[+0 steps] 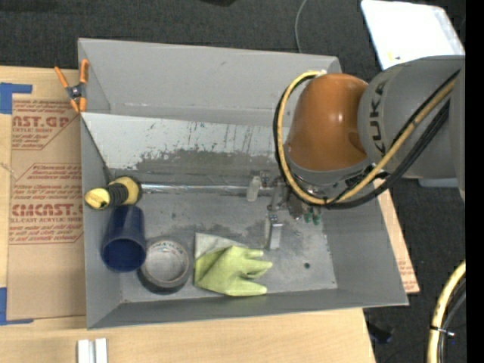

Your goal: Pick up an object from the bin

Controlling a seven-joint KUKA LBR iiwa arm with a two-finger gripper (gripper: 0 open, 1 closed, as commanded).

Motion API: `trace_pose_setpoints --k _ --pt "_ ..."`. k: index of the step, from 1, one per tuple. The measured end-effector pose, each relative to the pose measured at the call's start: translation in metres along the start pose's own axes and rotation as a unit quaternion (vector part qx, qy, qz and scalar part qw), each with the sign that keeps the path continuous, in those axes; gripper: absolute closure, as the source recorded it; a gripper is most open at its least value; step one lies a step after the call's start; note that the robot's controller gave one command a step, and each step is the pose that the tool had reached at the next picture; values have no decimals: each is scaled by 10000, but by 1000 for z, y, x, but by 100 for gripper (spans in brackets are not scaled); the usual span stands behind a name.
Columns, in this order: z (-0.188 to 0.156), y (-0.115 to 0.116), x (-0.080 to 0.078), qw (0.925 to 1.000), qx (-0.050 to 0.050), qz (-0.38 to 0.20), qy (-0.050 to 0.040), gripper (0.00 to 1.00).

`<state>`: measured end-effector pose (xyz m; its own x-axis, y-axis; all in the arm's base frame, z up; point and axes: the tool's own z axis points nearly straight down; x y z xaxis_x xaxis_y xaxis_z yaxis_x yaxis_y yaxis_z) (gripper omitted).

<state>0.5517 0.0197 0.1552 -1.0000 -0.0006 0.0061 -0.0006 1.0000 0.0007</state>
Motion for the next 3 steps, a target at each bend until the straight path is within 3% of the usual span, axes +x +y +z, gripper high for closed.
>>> trace_pose_setpoints --k 1,2,3 --pt "-4 0 -1 10000 -1 1 -28 0" --pt "-66 5 3 9993 3 -361 -18 0" --pt "-26 23 10 9996 -4 -261 -61 0"
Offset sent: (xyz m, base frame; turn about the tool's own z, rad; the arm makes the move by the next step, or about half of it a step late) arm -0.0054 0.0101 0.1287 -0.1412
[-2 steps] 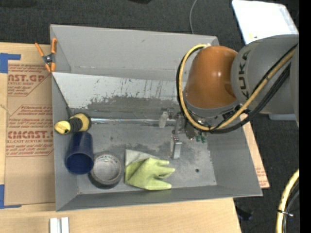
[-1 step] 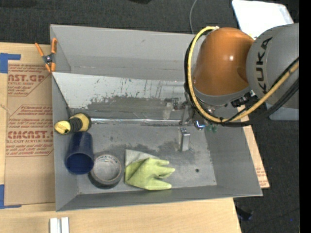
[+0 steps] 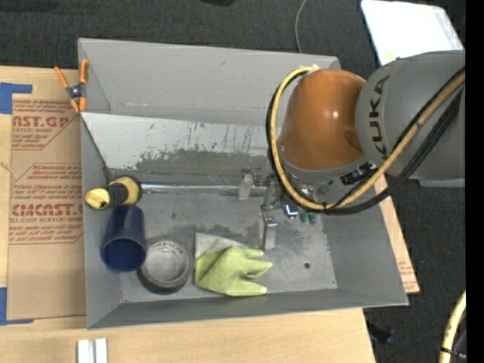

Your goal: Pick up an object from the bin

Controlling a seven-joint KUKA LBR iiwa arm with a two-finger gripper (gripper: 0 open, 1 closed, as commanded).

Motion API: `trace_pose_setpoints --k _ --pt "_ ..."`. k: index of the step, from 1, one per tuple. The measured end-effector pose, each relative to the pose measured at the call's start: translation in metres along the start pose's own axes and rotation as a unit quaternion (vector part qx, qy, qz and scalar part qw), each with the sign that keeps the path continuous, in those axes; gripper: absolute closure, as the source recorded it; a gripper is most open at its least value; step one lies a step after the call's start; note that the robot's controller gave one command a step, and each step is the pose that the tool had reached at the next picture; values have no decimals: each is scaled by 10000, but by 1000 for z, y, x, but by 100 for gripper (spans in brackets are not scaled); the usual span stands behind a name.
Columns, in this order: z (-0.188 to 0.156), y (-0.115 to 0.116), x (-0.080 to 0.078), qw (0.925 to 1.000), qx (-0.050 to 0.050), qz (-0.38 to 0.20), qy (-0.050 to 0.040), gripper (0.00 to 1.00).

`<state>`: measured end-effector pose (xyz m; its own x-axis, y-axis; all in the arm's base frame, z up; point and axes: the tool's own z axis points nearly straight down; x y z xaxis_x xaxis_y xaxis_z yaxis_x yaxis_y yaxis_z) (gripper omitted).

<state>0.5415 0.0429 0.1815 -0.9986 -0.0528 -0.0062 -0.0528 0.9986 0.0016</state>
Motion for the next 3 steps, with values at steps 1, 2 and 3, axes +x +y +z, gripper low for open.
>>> trace_pose_setpoints --k 1,2,3 --pt "39 9 6 9999 0 99 28 0" --pt "39 64 55 10000 -3 70 53 0" --pt "74 61 51 9945 -3 -1045 31 0"
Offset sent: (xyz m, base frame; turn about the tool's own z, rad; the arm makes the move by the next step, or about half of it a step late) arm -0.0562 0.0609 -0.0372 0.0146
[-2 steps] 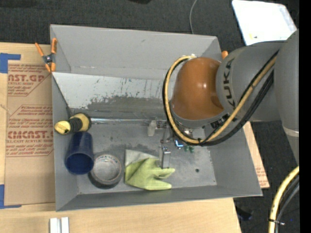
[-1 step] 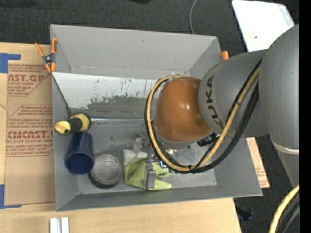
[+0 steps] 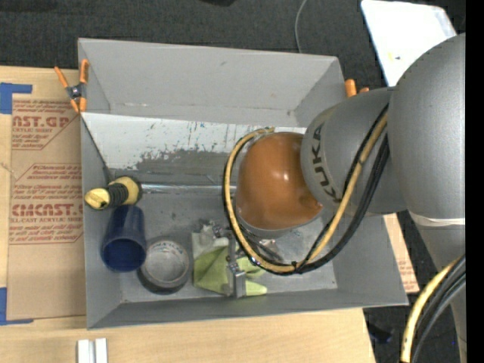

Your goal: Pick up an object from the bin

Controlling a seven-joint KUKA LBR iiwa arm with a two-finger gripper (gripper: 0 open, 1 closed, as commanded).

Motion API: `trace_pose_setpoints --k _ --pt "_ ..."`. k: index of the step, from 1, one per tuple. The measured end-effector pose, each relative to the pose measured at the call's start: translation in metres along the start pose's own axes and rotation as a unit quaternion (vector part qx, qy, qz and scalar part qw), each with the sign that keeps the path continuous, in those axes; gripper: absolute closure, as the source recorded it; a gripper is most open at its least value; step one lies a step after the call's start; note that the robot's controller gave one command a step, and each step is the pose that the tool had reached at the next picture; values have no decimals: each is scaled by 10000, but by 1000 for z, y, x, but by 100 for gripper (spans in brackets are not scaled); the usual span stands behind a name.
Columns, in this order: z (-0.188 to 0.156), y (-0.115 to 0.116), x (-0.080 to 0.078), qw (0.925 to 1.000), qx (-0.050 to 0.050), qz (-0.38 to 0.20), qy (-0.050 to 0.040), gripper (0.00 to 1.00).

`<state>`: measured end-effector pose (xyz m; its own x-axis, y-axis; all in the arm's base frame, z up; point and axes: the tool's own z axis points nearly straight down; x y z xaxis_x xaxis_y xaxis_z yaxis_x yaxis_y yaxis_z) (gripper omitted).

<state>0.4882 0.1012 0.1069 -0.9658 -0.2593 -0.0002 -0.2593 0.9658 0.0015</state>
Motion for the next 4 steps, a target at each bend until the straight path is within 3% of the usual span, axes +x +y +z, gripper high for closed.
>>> trace_pose_setpoints --k 1,2,3,4 --pt "37 -19 9 9999 -20 96 -30 100" --pt "37 -19 9 9999 -21 95 -30 100" --pt "-20 -20 9 9999 -22 152 2 100" --pt "-52 -24 7 10000 -26 69 2 100"
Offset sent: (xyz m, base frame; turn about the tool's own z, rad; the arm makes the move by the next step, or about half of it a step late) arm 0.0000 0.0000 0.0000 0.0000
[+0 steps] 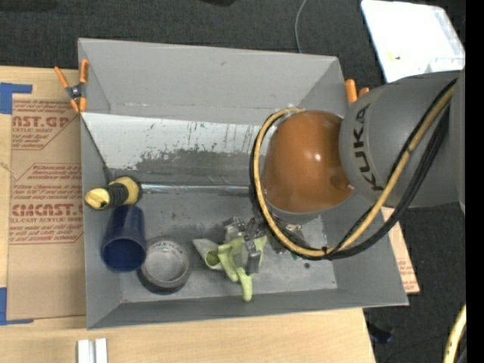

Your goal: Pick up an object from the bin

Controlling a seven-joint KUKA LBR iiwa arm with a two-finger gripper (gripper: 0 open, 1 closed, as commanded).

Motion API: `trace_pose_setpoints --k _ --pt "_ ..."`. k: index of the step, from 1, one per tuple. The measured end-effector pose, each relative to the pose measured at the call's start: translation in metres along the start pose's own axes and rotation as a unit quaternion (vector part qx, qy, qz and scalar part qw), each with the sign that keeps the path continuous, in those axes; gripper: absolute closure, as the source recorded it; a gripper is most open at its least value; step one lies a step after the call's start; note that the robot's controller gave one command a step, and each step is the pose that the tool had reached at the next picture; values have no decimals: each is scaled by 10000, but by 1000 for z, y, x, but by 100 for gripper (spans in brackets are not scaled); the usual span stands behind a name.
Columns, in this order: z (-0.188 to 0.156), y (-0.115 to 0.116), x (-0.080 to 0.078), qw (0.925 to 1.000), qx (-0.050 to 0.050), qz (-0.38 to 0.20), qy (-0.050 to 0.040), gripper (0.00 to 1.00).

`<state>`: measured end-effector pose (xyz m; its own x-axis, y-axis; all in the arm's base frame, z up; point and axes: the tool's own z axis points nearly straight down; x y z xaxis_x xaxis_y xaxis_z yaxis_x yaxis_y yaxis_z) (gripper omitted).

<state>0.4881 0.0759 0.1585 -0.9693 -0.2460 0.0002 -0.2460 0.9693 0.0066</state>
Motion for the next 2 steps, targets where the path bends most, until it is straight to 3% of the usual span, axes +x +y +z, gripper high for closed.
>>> trace_pose_setpoints --k 1,2 --pt "-12 -5 -18 9975 4 -710 -44 100" --pt "-72 -4 -10 9986 0 -528 -4 100"
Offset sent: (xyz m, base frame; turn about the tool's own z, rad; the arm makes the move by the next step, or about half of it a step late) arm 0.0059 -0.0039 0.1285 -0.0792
